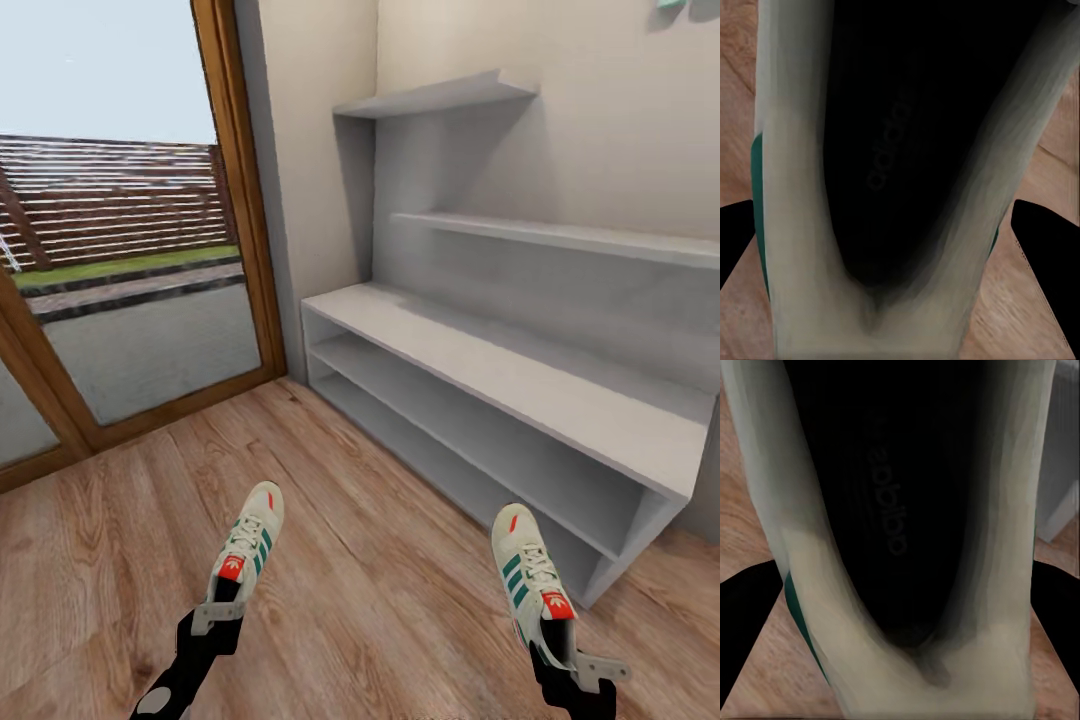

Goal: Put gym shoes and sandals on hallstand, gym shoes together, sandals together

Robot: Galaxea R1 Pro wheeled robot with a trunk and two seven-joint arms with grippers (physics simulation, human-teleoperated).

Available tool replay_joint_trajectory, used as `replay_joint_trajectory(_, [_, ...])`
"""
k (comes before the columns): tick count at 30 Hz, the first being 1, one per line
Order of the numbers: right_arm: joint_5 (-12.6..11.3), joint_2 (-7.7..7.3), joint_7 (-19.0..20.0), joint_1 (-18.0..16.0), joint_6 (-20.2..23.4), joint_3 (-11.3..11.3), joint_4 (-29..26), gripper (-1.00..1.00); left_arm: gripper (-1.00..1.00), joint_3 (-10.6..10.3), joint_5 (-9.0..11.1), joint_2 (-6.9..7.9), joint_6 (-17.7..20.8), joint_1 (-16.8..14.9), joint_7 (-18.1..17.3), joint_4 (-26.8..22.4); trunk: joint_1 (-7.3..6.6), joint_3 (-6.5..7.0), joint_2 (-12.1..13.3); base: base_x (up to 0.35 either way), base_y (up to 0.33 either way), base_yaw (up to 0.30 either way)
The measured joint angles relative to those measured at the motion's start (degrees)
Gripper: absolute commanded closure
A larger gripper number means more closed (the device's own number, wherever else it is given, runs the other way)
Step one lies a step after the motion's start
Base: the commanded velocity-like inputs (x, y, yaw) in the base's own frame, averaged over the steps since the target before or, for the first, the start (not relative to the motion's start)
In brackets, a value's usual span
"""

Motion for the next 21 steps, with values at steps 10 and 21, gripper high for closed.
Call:
replay_joint_trajectory(10, [-0.08, 0.00, -0.09, -0.01, 0.01, -0.05, 0.02, 1.00, 1.00, 0.00, -0.07, 0.00, -0.08, 0.00, 0.00, -0.02, 0.00, 0.00, 0.00, 0.000, 0.258, -0.268])
replay_joint_trajectory(21, [-0.08, 0.00, -0.09, 0.00, 0.01, -0.06, 0.01, 1.00, 1.00, 0.00, -0.07, 0.00, -0.08, 0.00, 0.00, -0.01, 0.00, 0.00, 0.00, 0.000, 0.230, -0.268])
